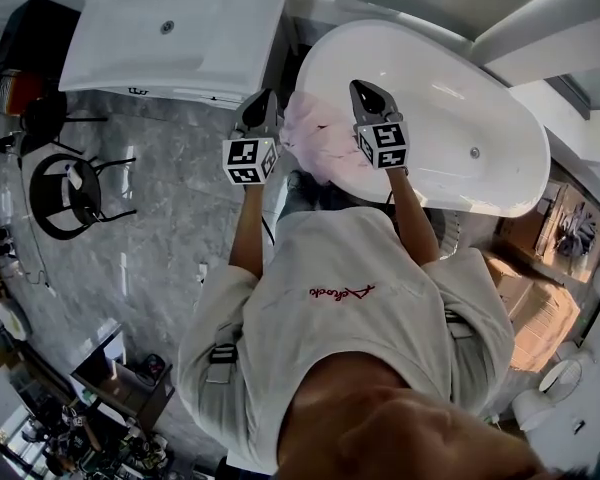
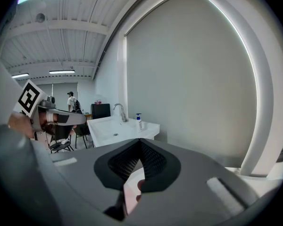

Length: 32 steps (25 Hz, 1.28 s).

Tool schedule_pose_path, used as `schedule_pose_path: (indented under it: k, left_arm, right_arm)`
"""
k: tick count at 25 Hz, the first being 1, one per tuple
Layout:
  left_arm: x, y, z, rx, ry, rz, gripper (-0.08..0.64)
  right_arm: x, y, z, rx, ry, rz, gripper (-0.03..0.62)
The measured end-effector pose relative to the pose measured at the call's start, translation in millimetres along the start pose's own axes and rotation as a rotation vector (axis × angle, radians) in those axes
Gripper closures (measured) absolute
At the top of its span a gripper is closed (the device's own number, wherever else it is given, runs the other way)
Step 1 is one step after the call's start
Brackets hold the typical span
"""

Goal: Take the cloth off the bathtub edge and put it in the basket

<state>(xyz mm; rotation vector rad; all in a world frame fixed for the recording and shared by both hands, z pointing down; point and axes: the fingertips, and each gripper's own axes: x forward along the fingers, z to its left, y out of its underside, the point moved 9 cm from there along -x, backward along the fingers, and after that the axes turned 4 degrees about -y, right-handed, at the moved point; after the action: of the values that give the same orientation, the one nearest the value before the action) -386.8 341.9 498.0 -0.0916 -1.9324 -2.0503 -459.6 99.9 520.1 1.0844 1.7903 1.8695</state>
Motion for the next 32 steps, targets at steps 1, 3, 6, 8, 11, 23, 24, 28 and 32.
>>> schedule_pose_path:
  k: [1, 3, 6, 8, 11, 23, 24, 28, 32]
  left_arm:
    - [0.0, 1.4, 1.6, -0.003, 0.004, 0.002, 0.560]
    - [0.3, 4.9, 4.4, -0.011, 0.012, 0.010, 0.560]
    - [3.4, 8.3, 10.0, -0.017, 0.025, 0.023, 0.560]
    - [5.4, 10.6, 14.1, -0.016, 0.033, 0.031, 0.560]
    - [6.1, 16.3, 22.4, -0.015, 0.042, 0.046, 0.560]
    - [8.4, 75.2, 35.1, -0.072, 0.041, 0.167, 0.560]
    - [8.2, 80.4, 35.3, -0.077, 0.040, 0.177, 0.560]
    - [8.3, 102.0, 35.4, -0.093, 0.035, 0.217, 0.560]
    - [8.6, 127.0, 36.0, -0.111, 0.033, 0.257, 0.560]
  right_arm:
    - [0.4, 0.4, 1.1, 0.001, 0.006, 0.001, 0.584]
    - [0.8, 2.3, 3.6, 0.006, 0.017, 0.006, 0.584]
    - [3.7, 5.6, 7.7, 0.018, 0.030, 0.020, 0.586]
    - [6.6, 8.7, 9.4, 0.022, 0.037, 0.032, 0.584]
    - [11.8, 13.9, 13.1, 0.024, 0.041, 0.051, 0.586]
    - [26.8, 64.5, 18.5, 0.071, 0.028, 0.170, 0.584]
    - [27.4, 70.2, 18.9, 0.076, 0.025, 0.182, 0.584]
    - [30.4, 94.1, 20.8, 0.090, 0.010, 0.236, 0.584]
    - [36.5, 115.5, 24.4, 0.089, -0.011, 0.281, 0.584]
